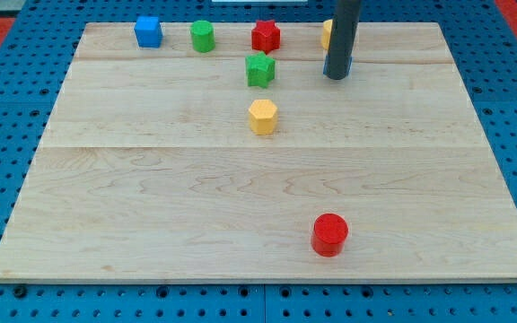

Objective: Place the blue triangle at top right corner of the board

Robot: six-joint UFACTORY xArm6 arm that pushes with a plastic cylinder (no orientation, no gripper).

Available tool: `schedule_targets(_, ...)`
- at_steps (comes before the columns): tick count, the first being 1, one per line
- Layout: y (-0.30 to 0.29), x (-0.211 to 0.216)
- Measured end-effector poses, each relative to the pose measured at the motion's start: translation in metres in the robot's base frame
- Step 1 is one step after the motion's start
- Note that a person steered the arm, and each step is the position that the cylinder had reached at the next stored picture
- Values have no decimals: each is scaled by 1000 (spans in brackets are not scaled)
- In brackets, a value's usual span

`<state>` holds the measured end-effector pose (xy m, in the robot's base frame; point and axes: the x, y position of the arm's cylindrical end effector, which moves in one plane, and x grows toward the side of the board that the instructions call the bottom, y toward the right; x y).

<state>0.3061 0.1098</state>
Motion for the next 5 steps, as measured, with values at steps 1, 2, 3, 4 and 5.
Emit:
schedule_targets(1,-47,-8)
schedule_targets(2,-23,-17)
schedule_targets(3,34,-21)
schedule_targets(4,68,-36)
schedule_targets(5,91,-56)
